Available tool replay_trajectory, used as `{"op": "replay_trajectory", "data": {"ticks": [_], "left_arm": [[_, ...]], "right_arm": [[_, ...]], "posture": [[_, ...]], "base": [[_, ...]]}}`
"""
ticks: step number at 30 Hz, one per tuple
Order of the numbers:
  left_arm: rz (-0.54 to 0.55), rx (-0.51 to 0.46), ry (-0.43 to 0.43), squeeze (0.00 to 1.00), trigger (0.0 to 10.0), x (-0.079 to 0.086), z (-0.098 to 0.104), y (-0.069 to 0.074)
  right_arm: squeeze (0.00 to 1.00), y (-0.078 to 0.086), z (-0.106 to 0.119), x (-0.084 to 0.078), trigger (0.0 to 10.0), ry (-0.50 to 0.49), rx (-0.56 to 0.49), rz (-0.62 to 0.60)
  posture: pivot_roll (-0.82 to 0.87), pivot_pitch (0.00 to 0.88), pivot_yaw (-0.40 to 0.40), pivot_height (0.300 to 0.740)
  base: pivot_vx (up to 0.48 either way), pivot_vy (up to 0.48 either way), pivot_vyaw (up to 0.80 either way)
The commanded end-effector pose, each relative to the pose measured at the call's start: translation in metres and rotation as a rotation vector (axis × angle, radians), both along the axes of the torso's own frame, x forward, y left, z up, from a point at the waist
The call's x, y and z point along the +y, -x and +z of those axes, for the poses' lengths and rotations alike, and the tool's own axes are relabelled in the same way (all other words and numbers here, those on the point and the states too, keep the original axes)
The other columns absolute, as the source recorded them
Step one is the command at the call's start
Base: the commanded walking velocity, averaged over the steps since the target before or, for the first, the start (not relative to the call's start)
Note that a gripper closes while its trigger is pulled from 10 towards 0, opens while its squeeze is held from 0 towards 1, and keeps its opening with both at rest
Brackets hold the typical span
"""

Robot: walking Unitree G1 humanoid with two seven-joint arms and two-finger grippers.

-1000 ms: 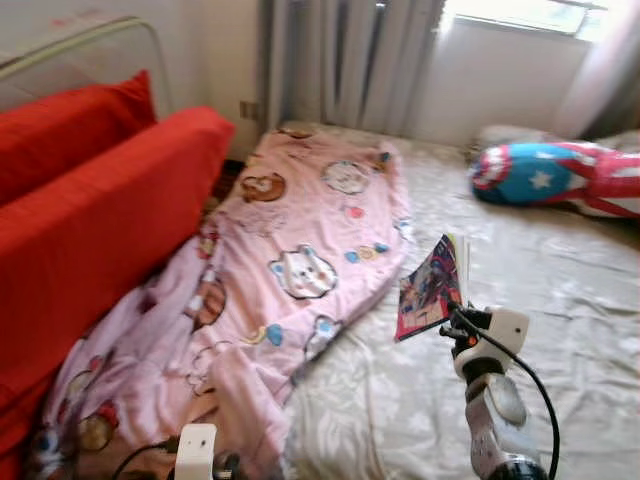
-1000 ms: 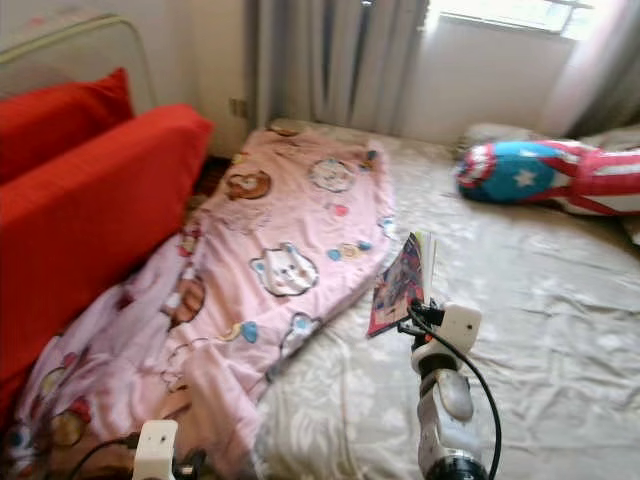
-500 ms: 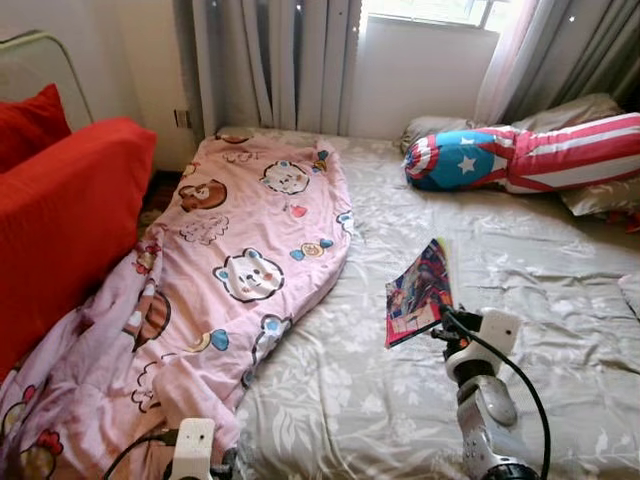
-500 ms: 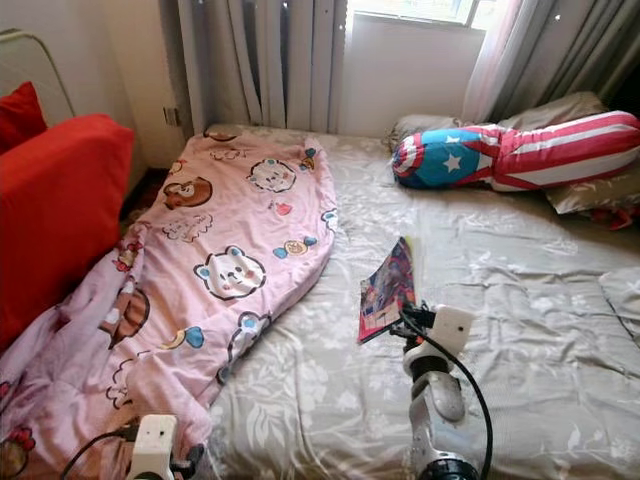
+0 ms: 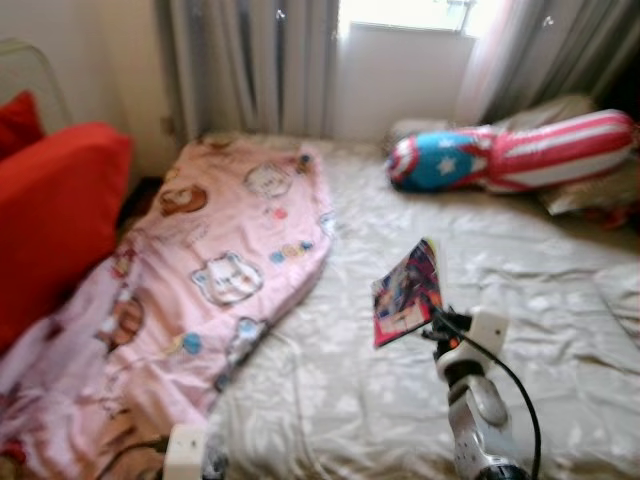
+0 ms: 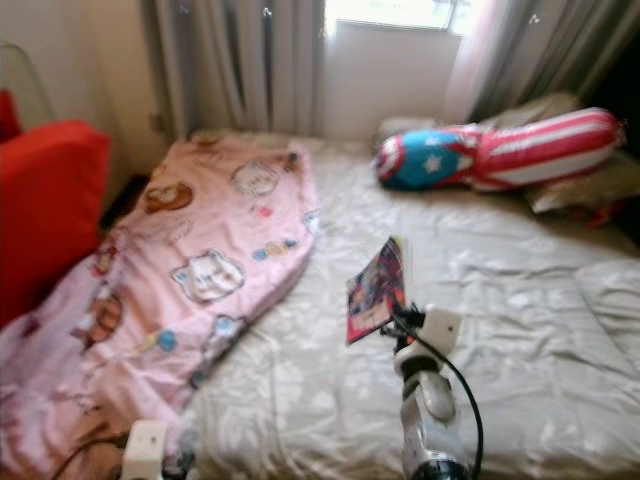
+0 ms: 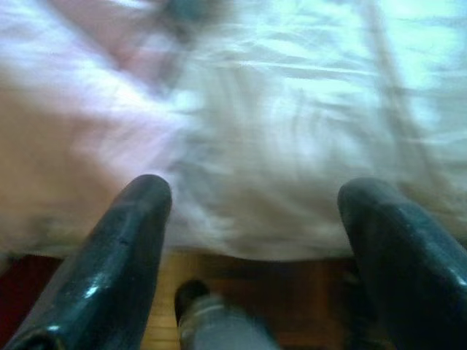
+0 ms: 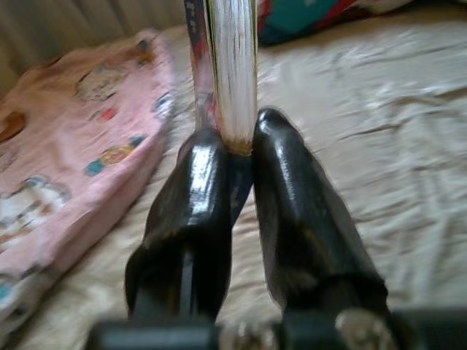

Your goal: Clean up the room

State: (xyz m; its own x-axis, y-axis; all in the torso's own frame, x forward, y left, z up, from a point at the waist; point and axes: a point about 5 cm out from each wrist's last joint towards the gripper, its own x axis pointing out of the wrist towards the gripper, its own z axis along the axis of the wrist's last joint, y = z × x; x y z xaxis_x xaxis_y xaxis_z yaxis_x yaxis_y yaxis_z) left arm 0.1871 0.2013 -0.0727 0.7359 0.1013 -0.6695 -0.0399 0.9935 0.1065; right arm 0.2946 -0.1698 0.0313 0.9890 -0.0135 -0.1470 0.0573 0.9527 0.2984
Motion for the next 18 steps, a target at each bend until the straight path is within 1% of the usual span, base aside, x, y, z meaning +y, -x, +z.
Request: {"op": "replay_trajectory", "data": {"ticks": [1, 18], "left_arm": [[-0.010, 0.024, 0.013, 0.00, 10.0, -0.0037, -0.0032, 0.0040], [-0.008, 0.030, 0.020, 0.00, 10.0, -0.0061, -0.0048, 0.0064]], "right_arm": [[0.00, -0.0041, 0.0092, -0.0059, 10.0, 0.007, -0.046, -0.023], [0.00, -0.0025, 0.0084, -0.0045, 10.0, 0.011, -0.046, -0.011]], "posture": [[0.00, 0.000, -0.104, 0.718], [0.00, 0.000, -0.108, 0.718]], "base": [[0.000, -0.345, 0.00], [0.000, -0.343, 0.00]]}}
